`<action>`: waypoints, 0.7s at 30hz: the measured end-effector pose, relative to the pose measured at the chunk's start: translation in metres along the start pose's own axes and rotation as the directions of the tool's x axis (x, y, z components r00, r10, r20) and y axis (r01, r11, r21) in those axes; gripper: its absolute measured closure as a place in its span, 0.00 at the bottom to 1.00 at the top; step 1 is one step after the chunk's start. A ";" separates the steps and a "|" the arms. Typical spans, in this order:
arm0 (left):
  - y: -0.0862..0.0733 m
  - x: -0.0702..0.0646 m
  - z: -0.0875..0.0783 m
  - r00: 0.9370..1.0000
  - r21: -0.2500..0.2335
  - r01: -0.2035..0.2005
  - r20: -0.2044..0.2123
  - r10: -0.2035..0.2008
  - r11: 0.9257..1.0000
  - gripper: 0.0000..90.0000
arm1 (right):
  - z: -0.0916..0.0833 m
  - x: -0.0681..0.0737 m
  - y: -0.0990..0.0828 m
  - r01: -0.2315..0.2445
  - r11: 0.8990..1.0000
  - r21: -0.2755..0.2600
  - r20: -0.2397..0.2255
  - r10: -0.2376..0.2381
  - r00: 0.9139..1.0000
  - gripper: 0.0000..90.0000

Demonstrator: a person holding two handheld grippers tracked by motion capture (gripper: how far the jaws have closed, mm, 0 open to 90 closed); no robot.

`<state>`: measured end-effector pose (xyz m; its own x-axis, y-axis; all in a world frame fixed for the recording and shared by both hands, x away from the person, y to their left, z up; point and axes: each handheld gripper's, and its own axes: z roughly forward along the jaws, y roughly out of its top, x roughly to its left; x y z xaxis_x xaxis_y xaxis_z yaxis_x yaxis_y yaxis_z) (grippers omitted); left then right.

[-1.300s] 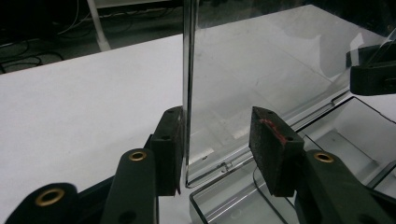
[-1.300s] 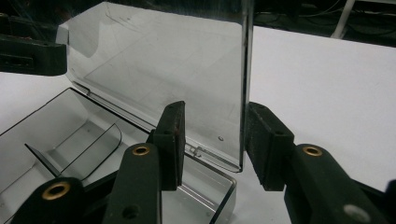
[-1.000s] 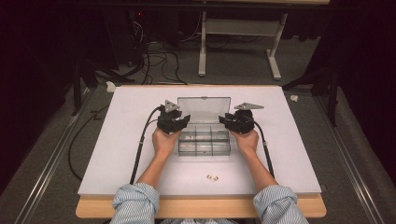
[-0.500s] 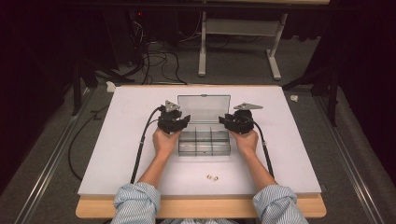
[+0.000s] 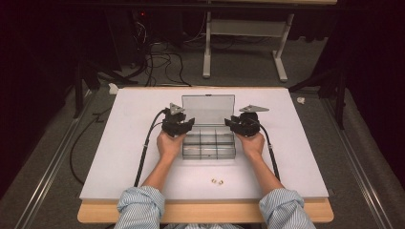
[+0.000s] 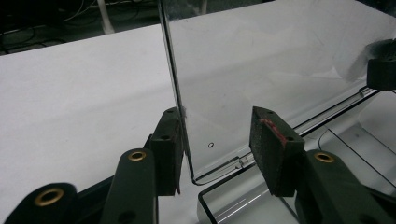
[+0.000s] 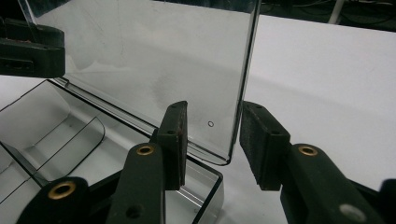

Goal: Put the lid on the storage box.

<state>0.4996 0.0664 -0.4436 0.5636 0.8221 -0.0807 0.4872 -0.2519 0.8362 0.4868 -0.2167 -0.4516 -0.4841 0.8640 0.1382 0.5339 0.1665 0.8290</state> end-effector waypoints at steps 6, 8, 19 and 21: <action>-0.001 0.001 0.003 1.000 0.011 0.003 -0.004 -0.003 1.000 0.61 | 0.001 -0.001 0.000 -0.007 1.000 0.004 0.005 0.006 1.000 0.70; -0.002 0.001 0.004 1.000 0.014 0.005 -0.007 -0.005 1.000 0.61 | 0.001 -0.001 -0.001 -0.010 1.000 0.009 0.005 0.010 1.000 0.70; -0.003 0.003 0.006 1.000 0.028 0.014 -0.005 -0.014 0.999 0.61 | 0.003 -0.001 0.001 -0.008 1.000 0.020 0.003 0.008 1.000 0.71; -0.003 0.003 0.006 1.000 0.029 0.015 -0.005 -0.015 0.999 0.61 | 0.003 -0.001 0.002 -0.007 1.000 0.021 0.004 0.007 1.000 0.71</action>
<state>0.5044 0.0665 -0.4494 0.5529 0.8282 -0.0910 0.5147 -0.2536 0.8190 0.4899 -0.2157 -0.4520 -0.4780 0.8669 0.1418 0.5515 0.1705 0.8166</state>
